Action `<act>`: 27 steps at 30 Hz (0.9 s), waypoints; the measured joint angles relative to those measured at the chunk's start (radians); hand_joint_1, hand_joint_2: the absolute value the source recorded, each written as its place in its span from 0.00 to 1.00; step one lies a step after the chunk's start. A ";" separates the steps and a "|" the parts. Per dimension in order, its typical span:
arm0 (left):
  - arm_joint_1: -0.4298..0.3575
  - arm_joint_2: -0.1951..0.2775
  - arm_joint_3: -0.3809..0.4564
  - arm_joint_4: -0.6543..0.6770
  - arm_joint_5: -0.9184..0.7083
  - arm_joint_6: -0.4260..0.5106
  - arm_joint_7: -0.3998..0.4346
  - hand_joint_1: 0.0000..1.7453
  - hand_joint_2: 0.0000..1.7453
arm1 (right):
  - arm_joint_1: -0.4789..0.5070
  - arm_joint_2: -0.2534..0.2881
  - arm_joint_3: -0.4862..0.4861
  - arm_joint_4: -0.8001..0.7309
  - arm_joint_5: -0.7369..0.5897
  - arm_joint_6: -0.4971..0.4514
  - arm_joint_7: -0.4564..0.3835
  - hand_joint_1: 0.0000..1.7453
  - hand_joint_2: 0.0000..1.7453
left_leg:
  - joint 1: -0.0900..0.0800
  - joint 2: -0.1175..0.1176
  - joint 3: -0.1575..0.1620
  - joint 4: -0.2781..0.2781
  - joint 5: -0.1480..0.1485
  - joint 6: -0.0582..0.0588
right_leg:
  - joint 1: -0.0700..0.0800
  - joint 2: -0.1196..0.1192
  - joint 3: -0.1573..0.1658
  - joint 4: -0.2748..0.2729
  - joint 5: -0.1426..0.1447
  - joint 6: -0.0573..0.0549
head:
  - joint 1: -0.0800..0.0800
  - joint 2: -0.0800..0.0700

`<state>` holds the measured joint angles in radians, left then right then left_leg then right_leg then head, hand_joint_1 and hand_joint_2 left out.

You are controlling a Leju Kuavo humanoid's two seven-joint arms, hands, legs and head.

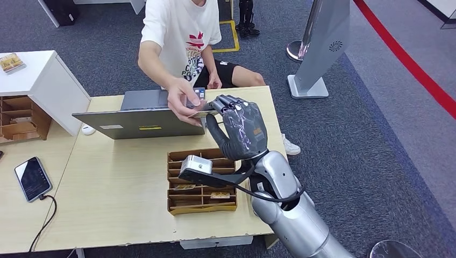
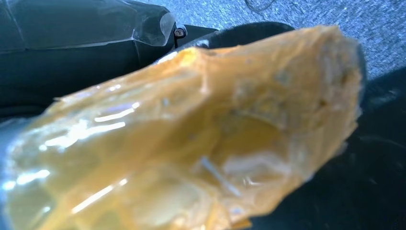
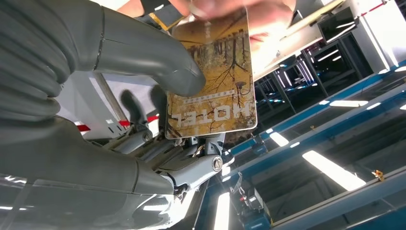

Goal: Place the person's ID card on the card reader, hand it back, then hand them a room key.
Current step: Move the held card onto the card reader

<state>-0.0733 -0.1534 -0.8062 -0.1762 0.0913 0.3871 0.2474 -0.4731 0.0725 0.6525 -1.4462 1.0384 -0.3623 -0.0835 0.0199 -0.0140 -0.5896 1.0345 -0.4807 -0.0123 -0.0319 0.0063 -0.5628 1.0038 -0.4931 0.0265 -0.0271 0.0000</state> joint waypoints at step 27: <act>0.003 0.003 -0.004 0.000 0.019 0.016 -0.008 0.00 0.00 | 0.048 0.000 -0.029 -0.029 -0.184 0.035 -0.050 1.00 1.00 | 0.000 0.000 0.000 0.000 0.000 0.000 | 0.000 0.000 0.000 0.000 0.000 0.000 | 0.000 0.000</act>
<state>-0.0704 -0.1506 -0.8105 -0.1766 0.1100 0.4032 0.2389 -0.4252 0.0729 0.6236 -1.4747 0.8542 -0.3276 -0.1338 0.0199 -0.0141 -0.5896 1.0345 -0.4808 -0.0122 -0.0320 0.0063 -0.5628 1.0037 -0.4931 0.0265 -0.0270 0.0000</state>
